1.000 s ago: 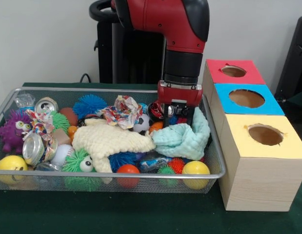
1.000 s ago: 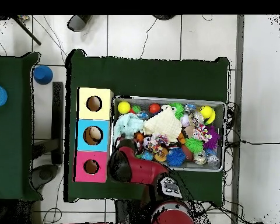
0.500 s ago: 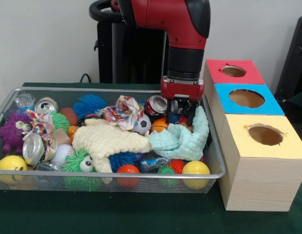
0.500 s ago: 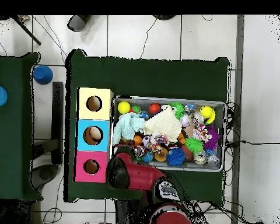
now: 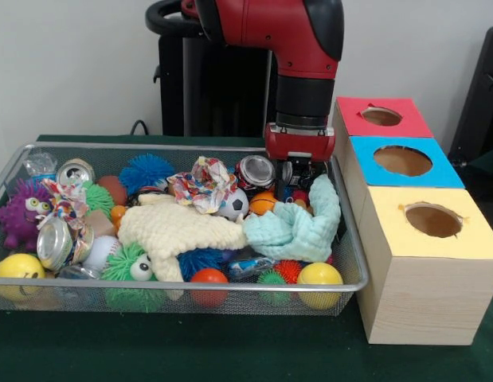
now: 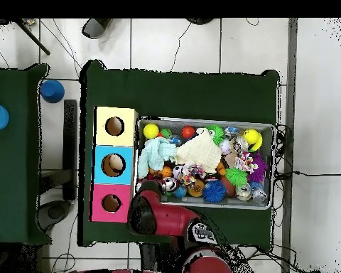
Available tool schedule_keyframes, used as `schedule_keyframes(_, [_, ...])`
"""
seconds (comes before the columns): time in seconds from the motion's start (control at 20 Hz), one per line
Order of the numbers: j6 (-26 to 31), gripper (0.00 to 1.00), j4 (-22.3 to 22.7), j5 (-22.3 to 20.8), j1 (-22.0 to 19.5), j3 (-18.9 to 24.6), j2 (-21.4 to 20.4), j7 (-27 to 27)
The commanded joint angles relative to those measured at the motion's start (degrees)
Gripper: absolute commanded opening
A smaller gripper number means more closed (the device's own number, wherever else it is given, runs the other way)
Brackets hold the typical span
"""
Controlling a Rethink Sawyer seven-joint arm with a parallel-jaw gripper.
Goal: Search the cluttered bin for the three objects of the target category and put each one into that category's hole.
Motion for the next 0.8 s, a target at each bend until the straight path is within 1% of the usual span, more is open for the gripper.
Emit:
schedule_keyframes(0.05, [1.3,1.00,1.2,-0.2,-1.8,5.7,11.2,13.9])
schedule_keyframes(0.4, [-1.6,1.00,-1.3,1.0,-1.8,5.2,12.3,13.7])
schedule_keyframes(0.55, [-1.7,1.00,-1.9,1.8,-1.7,4.9,12.5,13.4])
schedule_keyframes(0.8, [-1.3,1.00,-3.3,3.4,-1.6,4.5,13.9,13.1])
